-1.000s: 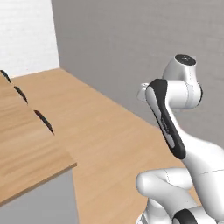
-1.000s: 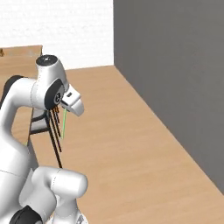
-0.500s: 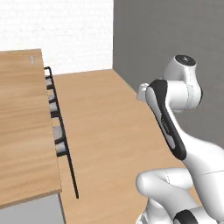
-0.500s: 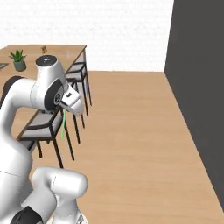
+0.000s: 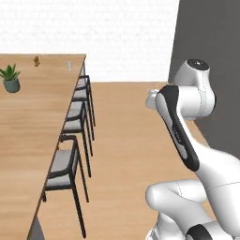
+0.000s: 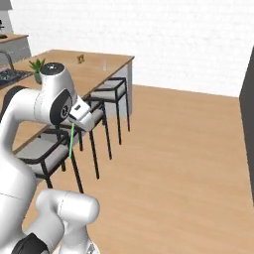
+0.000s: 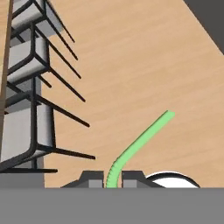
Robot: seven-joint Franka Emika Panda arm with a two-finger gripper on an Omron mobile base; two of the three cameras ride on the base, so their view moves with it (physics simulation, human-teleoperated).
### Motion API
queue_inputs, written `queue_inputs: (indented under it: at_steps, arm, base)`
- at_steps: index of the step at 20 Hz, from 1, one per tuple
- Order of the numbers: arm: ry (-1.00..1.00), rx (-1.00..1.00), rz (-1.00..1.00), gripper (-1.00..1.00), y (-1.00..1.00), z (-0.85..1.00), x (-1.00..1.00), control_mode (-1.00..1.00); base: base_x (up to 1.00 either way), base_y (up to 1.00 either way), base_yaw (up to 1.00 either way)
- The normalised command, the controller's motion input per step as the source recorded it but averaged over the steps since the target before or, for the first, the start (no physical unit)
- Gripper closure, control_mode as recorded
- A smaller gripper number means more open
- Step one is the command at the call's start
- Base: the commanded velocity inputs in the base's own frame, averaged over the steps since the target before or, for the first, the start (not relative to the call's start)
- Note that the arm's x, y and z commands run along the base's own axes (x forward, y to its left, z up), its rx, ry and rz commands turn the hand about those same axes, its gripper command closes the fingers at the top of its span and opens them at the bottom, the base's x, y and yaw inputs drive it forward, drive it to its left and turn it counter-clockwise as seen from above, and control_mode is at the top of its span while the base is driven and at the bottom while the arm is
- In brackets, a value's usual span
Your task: Take a straw from the drawer in front and place it inside the glass cup on the dining counter.
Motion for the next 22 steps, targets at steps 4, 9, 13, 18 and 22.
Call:
queue_inputs:
  at_steps: [4,9,13,18,22]
  arm:
    - [0.0,0.0,0.0,1.0,0.0,0.0,0.0,1.0]
    - [0.0,0.0,0.0,1.0,0.0,0.0,0.0,1.0]
    - [0.0,0.0,0.0,1.0,0.0,0.0,0.0,1.0]
    - [0.0,0.0,0.0,1.0,0.0,0.0,0.0,1.0]
    - [0.0,0.0,0.0,1.0,0.0,0.0,0.0,1.0]
  base:
    - [1.0,-0.69,0.49]
    - [1.0,-0.79,0.49]
    - [0.96,-0.83,0.49]
    - [0.91,-0.82,0.49]
    - [0.89,-0.82,0.5]
